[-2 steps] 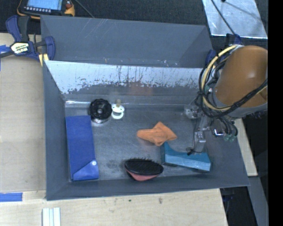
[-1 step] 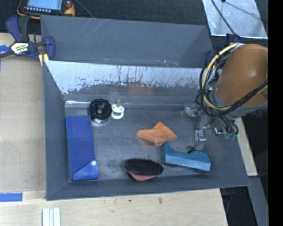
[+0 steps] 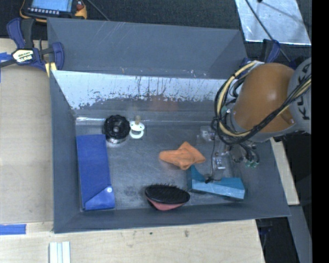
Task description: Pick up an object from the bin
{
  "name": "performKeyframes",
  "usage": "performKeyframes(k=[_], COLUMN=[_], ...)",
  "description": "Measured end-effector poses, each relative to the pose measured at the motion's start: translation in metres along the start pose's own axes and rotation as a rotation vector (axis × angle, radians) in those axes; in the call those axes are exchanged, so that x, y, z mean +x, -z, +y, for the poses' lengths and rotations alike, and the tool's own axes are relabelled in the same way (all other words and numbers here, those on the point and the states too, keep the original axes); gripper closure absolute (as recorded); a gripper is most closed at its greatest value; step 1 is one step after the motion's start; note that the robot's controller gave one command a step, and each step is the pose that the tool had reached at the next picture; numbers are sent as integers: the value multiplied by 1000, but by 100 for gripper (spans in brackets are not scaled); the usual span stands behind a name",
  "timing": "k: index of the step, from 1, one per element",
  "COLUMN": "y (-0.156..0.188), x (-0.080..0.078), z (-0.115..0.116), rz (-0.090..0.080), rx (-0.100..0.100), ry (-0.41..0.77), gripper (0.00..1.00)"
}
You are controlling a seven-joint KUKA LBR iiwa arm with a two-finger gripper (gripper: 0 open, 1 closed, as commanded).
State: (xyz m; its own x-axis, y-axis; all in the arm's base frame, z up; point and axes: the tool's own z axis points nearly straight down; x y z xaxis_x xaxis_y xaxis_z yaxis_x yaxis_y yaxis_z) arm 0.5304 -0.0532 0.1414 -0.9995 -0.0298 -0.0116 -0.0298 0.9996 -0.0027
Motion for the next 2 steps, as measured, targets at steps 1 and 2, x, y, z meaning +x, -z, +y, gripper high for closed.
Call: performKeyframes(k=[1,2], y=[-58,-70], x=[6,3], z=[39,40], rz=[11,4], rx=[0,-6], ry=[133,258], gripper=[0,100])
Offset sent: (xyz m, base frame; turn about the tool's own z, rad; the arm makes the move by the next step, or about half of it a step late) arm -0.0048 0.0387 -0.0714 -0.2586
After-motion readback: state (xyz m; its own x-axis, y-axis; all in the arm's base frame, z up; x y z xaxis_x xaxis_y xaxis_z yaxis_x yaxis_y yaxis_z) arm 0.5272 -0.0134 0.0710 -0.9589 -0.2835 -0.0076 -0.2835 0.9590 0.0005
